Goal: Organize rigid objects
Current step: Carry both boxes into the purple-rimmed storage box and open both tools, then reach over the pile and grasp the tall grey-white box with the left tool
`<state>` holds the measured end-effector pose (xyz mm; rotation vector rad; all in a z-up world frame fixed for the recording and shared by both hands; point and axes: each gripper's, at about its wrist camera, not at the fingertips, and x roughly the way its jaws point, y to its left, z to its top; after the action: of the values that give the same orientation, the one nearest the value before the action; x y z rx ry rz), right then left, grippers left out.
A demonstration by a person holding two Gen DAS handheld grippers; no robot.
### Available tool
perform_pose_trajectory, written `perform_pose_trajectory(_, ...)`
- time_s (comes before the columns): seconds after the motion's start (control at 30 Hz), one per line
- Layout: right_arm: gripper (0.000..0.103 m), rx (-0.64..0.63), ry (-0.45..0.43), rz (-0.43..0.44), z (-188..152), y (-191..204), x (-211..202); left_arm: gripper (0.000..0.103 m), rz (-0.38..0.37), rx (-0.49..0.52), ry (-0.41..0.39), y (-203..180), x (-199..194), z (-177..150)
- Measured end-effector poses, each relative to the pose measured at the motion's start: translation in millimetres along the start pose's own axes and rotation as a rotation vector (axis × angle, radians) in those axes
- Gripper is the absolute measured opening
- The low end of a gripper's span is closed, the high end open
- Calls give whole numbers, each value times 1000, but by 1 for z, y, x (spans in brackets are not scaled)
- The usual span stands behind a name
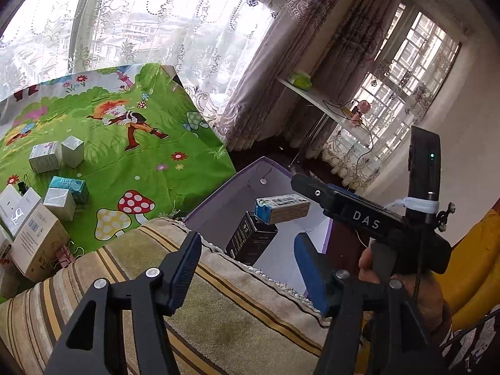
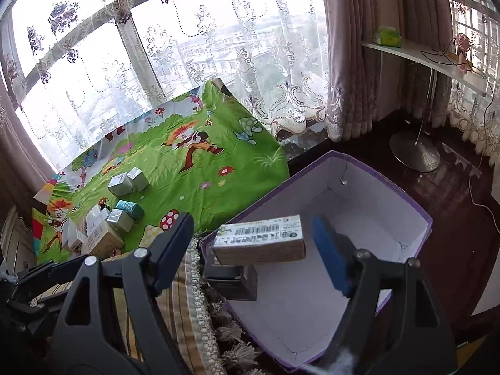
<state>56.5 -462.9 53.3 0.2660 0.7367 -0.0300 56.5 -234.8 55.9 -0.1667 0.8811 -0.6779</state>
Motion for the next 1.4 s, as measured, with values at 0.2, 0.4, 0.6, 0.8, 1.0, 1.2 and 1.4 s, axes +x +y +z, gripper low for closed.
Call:
perform_pose_trajectory(0.2, 85, -42, 13, 57, -1, 24, 3, 63, 84, 4, -54, 18, -27, -3)
perform_pose_trajectory(0.4, 86, -103, 28, 119, 3, 59, 6, 63, 249, -87, -62, 71, -56, -8)
perform_pose_trajectory(0.6, 87, -166, 66, 182, 9, 102, 23, 63, 384, -122, -72, 108, -79, -9)
perform_pose_trajectory(0.8, 87, -214, 106, 242, 19, 148, 39, 63, 488, -130, -56, 141, -94, -1)
perform_pose_trajectory(1.0, 88, -270, 114, 291, 28, 199, 51, 63, 597, -263, -85, 196, -126, 24)
perform_pose_trajectory(1.2, 88, -269, 155, 311, 37, 247, 82, 63, 658, -363, -122, 242, -140, 58)
perform_pose_trajectory(1.4, 88, -329, 190, 298, 27, 284, 119, 63, 653, -507, -174, 286, -129, 42)
